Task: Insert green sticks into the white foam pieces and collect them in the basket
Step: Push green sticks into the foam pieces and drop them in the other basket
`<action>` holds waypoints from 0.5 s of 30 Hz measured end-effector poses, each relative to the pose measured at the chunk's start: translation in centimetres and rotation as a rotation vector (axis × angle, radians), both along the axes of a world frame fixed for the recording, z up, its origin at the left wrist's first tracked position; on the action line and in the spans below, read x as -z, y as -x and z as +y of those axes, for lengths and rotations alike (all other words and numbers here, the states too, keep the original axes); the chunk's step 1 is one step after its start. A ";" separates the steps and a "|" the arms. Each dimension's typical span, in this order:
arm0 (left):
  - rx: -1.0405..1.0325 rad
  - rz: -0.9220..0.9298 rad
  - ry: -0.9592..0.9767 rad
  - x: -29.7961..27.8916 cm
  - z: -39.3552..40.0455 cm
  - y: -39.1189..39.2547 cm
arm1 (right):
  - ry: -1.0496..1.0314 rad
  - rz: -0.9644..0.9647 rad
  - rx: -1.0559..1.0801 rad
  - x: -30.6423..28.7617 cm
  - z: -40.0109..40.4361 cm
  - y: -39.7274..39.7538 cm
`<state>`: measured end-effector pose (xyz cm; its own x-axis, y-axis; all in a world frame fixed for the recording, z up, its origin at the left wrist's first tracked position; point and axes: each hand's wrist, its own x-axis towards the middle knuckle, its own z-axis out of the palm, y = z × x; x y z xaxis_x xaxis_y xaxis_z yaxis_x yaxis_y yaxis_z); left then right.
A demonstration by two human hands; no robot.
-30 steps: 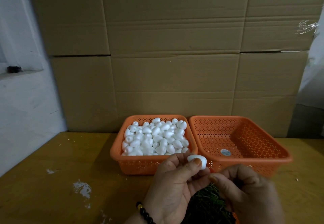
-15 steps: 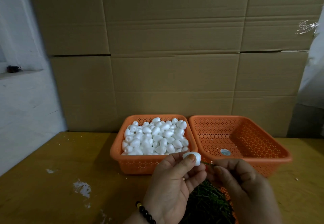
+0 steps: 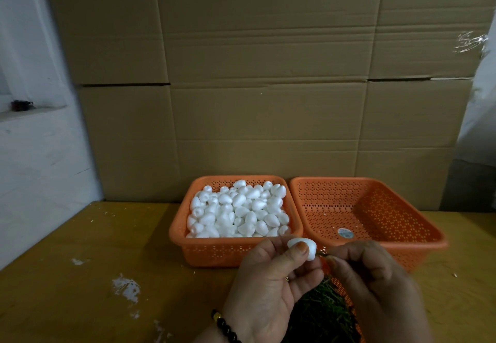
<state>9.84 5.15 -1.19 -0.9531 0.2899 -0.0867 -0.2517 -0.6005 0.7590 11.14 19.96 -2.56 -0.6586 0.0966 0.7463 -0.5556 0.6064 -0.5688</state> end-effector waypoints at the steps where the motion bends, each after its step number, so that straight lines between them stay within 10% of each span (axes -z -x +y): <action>1: -0.002 0.007 0.004 0.0 0.1 0.0 | 0.006 0.002 -0.001 0.0 0.0 0.0; 15: -0.008 0.012 0.012 -0.2 0.3 -0.2 | 0.048 -0.027 -0.023 0.1 -0.2 0.0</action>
